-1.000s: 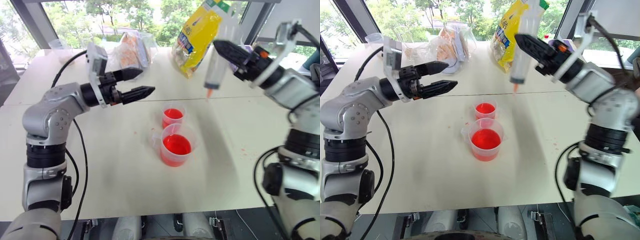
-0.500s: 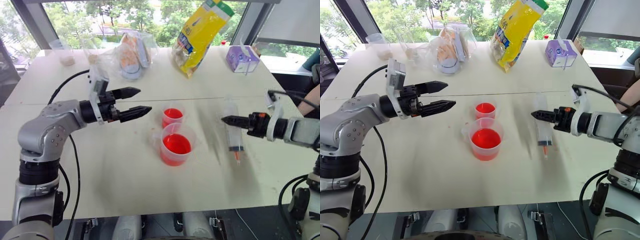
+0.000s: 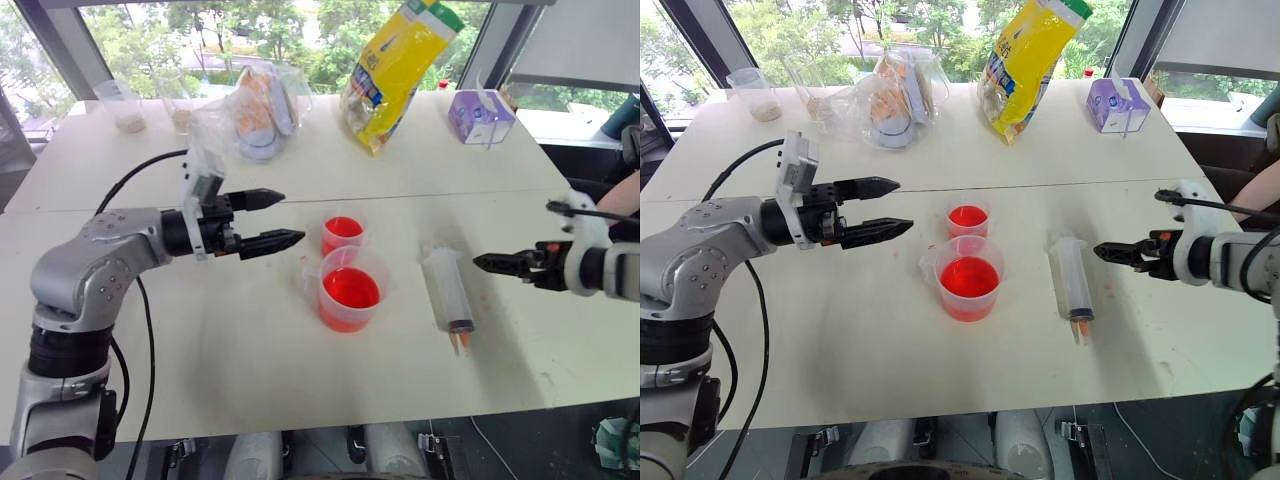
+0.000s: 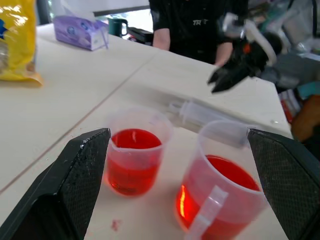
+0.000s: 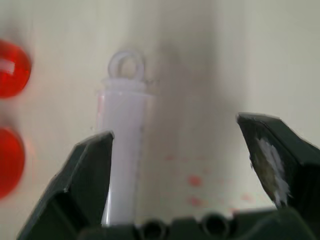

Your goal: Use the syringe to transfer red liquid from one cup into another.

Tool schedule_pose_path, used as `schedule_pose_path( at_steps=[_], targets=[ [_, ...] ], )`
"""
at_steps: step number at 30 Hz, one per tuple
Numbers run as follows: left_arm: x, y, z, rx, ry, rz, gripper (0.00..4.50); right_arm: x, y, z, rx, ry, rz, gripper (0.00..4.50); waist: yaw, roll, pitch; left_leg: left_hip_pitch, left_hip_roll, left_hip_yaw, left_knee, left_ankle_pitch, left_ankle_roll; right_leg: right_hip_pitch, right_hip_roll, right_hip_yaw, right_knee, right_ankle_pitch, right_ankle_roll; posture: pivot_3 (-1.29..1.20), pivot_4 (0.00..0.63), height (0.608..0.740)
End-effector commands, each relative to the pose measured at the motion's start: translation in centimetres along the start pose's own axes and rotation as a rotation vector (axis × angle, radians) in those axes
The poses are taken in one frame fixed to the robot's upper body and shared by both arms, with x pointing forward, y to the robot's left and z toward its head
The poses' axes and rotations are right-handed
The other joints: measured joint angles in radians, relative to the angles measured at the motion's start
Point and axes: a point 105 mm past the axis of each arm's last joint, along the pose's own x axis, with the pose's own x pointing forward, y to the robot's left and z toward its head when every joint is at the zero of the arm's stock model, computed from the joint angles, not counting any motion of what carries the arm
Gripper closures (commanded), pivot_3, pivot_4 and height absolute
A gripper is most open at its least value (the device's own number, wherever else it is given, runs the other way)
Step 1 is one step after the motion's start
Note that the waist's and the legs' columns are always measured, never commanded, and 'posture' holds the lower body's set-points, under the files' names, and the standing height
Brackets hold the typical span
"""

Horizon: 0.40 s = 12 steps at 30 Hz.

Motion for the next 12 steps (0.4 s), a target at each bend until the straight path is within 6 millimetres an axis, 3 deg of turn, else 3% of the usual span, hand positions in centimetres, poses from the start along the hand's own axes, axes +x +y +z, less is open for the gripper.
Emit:
schedule_pose_path(
  at_steps=[1,7,12],
  targets=[
    [-0.5,-0.8,0.7,0.036,0.005,-0.026,0.0,-1.9,2.2,1.6,-0.167,-0.036,0.108,0.09,0.001,0.0,0.0,0.0,0.0,0.0,0.0,0.0,0.0,0.0,0.0,0.0,0.0,0.0,0.0,0.0,0.15,0.74],
    [-1.2,-0.9,0.4,0.036,0.035,-0.012,0.0,-4.4,5.8,1.7,-0.317,-0.023,0.3,0.09,0.002,0.0,0.0,0.0,0.0,0.0,0.0,0.0,0.0,0.0,0.0,0.0,0.0,0.0,0.0,0.0,0.15,0.74],
    [-1.8,-1.3,-0.1,0.025,0.074,-0.016,0.0,-5.4,7.3,2.0,-0.404,-0.028,0.341,0.09,0.002,0.0,0.0,0.0,0.0,0.0,0.0,0.0,0.0,0.0,-0.001,0.0,0.0,-0.002,-0.003,0.0,0.15,0.74]
  ],
)
